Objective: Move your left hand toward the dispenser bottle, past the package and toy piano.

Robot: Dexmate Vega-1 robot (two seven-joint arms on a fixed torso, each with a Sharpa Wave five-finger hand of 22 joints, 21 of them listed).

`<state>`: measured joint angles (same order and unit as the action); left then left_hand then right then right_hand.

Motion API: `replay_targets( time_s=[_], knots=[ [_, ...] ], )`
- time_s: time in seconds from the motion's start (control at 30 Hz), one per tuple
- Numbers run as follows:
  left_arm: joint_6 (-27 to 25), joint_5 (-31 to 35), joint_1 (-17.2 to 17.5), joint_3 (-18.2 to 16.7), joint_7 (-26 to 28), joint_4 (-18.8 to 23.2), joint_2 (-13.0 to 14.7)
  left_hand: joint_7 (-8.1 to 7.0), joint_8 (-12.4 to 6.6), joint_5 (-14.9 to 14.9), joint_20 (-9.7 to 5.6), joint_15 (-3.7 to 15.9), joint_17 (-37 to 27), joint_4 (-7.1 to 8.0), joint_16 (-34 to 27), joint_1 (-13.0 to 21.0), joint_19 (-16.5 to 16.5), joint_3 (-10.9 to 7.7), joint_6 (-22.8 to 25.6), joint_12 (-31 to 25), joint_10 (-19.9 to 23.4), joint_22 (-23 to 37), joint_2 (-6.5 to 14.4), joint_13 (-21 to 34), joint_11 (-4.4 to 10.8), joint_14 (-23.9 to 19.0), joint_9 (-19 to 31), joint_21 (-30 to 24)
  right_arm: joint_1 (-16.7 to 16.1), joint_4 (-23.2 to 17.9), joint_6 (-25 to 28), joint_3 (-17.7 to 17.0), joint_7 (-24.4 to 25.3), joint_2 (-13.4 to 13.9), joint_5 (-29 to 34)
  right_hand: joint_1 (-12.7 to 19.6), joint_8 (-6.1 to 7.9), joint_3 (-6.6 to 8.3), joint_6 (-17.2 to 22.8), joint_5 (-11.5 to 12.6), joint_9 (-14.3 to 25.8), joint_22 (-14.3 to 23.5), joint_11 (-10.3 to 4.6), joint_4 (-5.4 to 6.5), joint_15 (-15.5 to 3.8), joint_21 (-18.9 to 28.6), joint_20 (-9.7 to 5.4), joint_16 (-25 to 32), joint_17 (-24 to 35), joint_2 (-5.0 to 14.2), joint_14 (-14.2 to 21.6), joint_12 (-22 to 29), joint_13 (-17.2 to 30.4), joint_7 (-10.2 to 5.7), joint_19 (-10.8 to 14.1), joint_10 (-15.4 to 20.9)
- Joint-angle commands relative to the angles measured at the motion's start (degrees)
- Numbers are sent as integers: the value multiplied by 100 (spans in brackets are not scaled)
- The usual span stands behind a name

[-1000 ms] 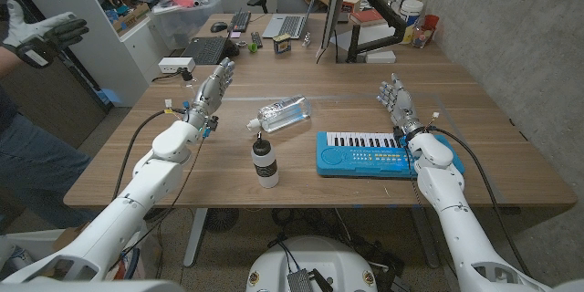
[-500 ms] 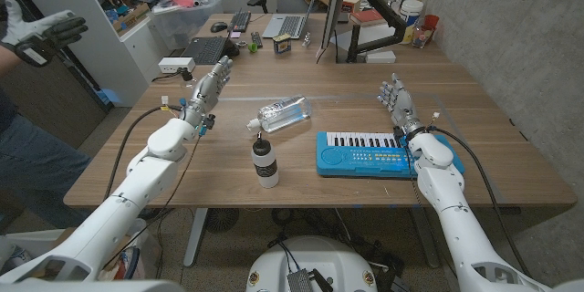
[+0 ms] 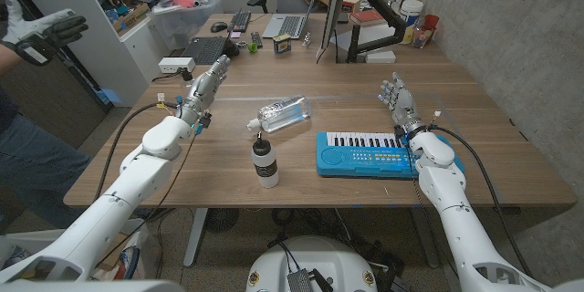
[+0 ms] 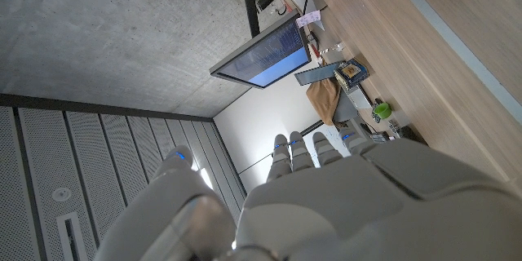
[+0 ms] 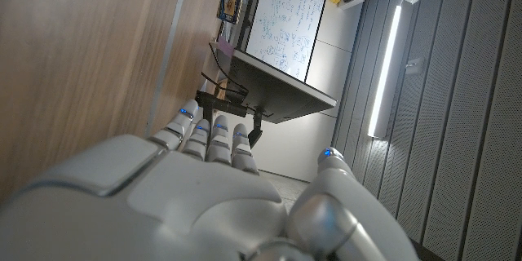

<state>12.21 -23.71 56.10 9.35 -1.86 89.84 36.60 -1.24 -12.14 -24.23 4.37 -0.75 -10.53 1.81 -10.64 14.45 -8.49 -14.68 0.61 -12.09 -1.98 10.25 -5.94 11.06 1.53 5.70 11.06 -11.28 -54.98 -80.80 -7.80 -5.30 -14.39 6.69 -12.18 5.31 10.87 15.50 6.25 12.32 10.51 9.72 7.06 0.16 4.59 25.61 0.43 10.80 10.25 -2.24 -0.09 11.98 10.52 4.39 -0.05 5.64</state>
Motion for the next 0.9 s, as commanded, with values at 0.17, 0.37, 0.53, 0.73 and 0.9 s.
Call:
replay_targets(
  time_s=[0.17,0.37,0.53,0.73,0.9],
  knots=[
    [-130,160,-9,-57,41,89,177,-6,16,-22,25,-18,-15,-26,-37,55,-19,25,24,-9,9,33,2,11,25,-22,11,-38,68,82,-34,11,-9,-8,6,8,32,-32,31,-18,22,33,23,5,11,-40,-10,14,17,66,56,41,21,-6,53,21],
    [-147,203,-6,-78,64,126,212,-7,17,-22,28,-19,-15,-28,-36,62,-23,30,24,-9,9,33,4,11,10,-20,11,-37,77,131,-54,-10,4,-27,-13,8,32,-37,33,-18,22,34,20,2,9,-57,-5,14,16,67,60,42,21,-10,57,25],
    [-157,239,19,-109,97,179,244,-8,19,-21,32,-20,-15,-29,-36,70,-26,34,20,-9,10,33,6,11,31,-22,12,-36,76,144,-67,-27,7,-28,-18,7,32,-42,35,-19,22,34,16,0,6,-73,-9,12,16,69,59,39,21,-20,64,19],
    [-204,301,39,-147,133,269,307,-7,21,-21,36,-16,-16,-32,-35,78,-26,39,18,-6,6,34,9,11,23,-19,12,-37,79,144,-78,-32,1,-19,-16,8,33,-45,40,-19,22,35,14,-3,10,-87,-6,10,16,71,59,38,21,-18,69,20],
    [-247,333,58,-191,144,341,363,-6,25,-20,41,-17,-16,-34,-34,87,-33,43,11,-5,4,34,12,12,22,-17,12,-34,84,143,-73,-28,-11,-14,-18,8,36,-50,49,-19,22,35,15,-5,6,-99,-9,8,16,73,57,41,21,-22,76,28]
  ],
)
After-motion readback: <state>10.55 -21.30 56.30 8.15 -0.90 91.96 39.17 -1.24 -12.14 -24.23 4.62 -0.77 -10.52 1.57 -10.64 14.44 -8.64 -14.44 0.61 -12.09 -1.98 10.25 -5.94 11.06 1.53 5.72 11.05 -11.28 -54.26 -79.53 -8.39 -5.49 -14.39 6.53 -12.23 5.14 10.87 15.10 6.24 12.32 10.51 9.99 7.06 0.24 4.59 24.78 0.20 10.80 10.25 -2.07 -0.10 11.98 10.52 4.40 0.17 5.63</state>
